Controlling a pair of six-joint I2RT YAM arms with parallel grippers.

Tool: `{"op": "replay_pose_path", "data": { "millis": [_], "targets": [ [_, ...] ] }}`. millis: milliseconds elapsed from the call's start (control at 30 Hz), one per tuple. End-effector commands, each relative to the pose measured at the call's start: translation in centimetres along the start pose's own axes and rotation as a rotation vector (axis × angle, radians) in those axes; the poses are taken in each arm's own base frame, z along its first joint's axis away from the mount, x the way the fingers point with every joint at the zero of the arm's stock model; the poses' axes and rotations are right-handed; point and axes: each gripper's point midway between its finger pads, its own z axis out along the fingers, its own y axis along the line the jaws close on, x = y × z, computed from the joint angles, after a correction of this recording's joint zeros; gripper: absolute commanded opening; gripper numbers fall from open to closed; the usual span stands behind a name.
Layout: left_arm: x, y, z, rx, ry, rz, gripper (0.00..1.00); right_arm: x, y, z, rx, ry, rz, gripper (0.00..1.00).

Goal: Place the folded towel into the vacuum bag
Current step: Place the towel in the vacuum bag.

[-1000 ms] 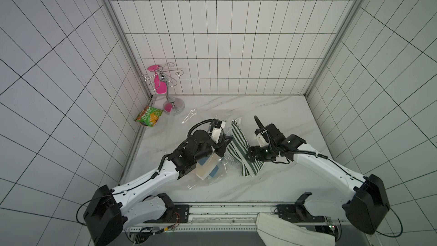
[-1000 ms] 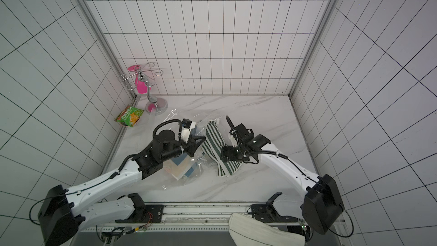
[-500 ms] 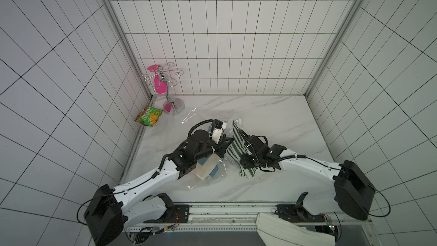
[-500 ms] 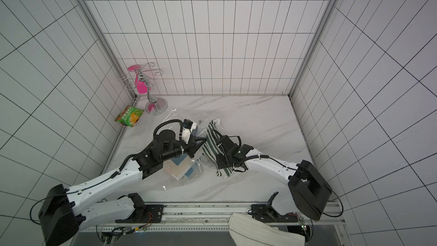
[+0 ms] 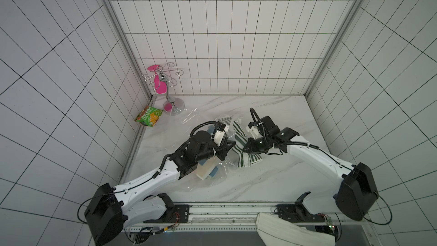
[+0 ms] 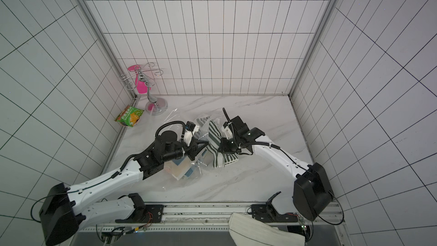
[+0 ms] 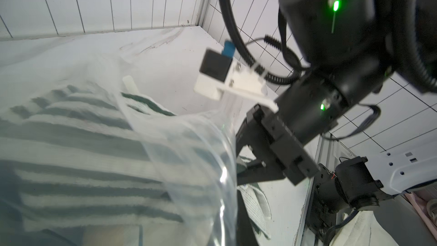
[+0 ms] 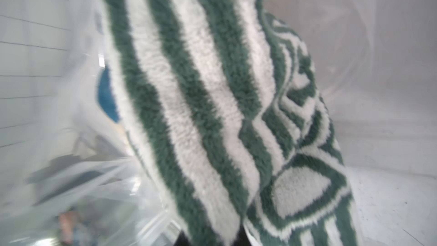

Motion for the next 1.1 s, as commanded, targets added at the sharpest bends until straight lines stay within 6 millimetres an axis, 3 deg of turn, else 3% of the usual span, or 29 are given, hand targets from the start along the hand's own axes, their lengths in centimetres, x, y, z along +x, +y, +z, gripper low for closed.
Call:
{"op": "replay_pose_path", "data": {
  "millis": [0,167,333,433,533,667,767,867,900,1000,1067],
  "targets": [
    [-1.1,-2.5,-0.3,0.088,-0.030,0.015,0.00,-0.4,5.2,-1.8,-0.209,0.097,-0.001,0.00],
    [-2.7,-3.3,-1.3,0.116,-0.110,0.001,0.00,-3.9,6.2,0.3,-0.251,0.034,0.111,0.00],
    [-4.2,-3.2,-2.1,0.090,-0.163,0.012,0.00,-3.1,6.6,4.1,-0.276,-0.021,0.190,0.00],
    [-4.4,-3.1,-2.1,0.083,-0.172,0.015,0.00,-2.8,7.2,5.9,-0.380,-0.042,0.269,0.00],
    [-5.1,-3.0,-2.6,0.076,-0.190,0.006,0.00,-3.5,8.4,5.6,-0.465,-0.058,0.298,0.00],
    [-6.6,-3.4,-4.1,0.095,-0.247,0.007,0.00,-4.2,11.3,3.6,-0.588,-0.050,0.264,0.00],
    [-6.2,-3.7,-4.3,0.111,-0.228,0.023,0.00,-4.0,13.7,2.5,-0.699,-0.028,0.194,0.00],
    [-5.2,-3.3,-4.3,0.104,-0.194,0.030,0.00,-2.8,13.1,4.2,-0.686,0.030,0.189,0.05],
    [-4.9,-2.9,-4.3,0.085,-0.192,0.025,0.00,-2.1,12.1,5.6,-0.664,0.062,0.212,0.08],
    [-4.9,-2.3,-4.5,0.071,-0.217,0.009,0.00,1.2,8.7,10.9,-0.551,0.199,0.269,0.35],
    [-4.8,-2.1,-4.3,0.073,-0.215,0.005,0.00,3.2,6.5,13.4,-0.493,0.254,0.294,0.57]
  ]
}}
